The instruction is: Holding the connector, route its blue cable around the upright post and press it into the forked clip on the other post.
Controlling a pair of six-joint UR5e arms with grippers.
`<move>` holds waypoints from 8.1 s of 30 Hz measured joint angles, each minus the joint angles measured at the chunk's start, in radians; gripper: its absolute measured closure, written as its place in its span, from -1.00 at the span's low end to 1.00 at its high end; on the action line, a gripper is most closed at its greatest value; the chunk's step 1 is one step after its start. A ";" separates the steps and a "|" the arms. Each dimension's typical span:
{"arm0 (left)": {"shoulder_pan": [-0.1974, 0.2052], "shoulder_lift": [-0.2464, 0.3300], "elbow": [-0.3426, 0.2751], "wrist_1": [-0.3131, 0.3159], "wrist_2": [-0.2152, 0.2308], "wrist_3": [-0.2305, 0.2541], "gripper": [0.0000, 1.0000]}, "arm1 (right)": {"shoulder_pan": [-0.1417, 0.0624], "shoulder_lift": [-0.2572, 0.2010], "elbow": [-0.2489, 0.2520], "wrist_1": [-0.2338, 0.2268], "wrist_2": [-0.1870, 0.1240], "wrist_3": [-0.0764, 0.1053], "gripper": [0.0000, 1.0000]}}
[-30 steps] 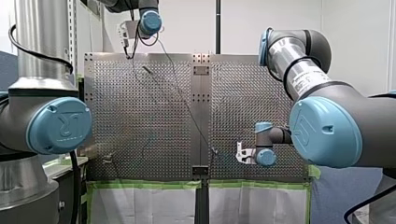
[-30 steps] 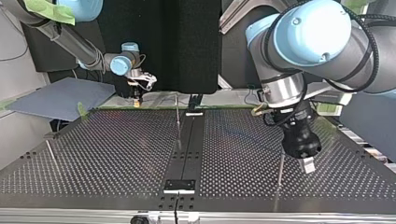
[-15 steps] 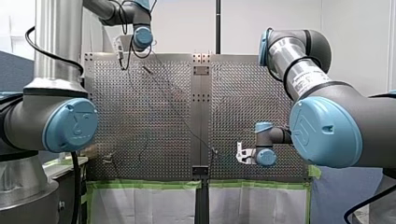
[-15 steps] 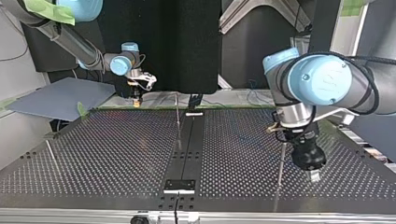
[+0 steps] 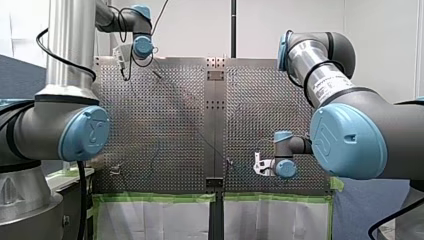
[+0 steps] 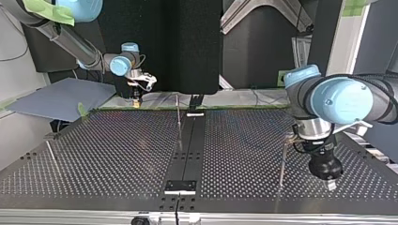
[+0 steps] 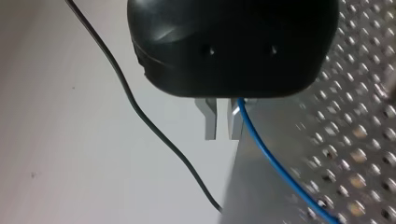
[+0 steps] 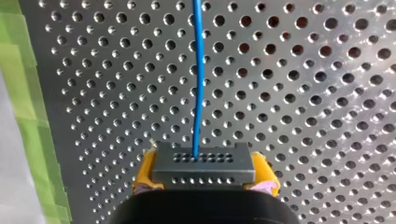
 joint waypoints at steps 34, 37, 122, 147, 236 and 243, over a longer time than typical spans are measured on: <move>0.111 -0.047 -0.152 0.147 0.265 -0.165 0.68 | -0.001 0.000 0.001 0.004 -0.002 -0.006 1.00; 0.120 -0.047 -0.178 0.172 0.275 -0.187 0.68 | -0.001 0.000 0.001 0.005 -0.002 -0.007 1.00; 0.151 -0.022 -0.350 0.230 0.509 -0.681 -1.00 | 0.006 0.000 0.001 0.018 -0.002 -0.010 1.00; 0.153 0.105 -0.439 0.202 0.517 -0.673 -1.00 | 0.007 0.000 0.001 0.023 -0.002 -0.012 1.00; -0.106 0.123 0.008 -0.579 0.120 0.063 -1.00 | 0.003 0.000 0.001 0.025 -0.002 -0.009 1.00; -0.106 0.123 0.007 -0.639 0.121 0.064 -1.00 | 0.003 0.000 0.001 0.024 -0.002 -0.009 1.00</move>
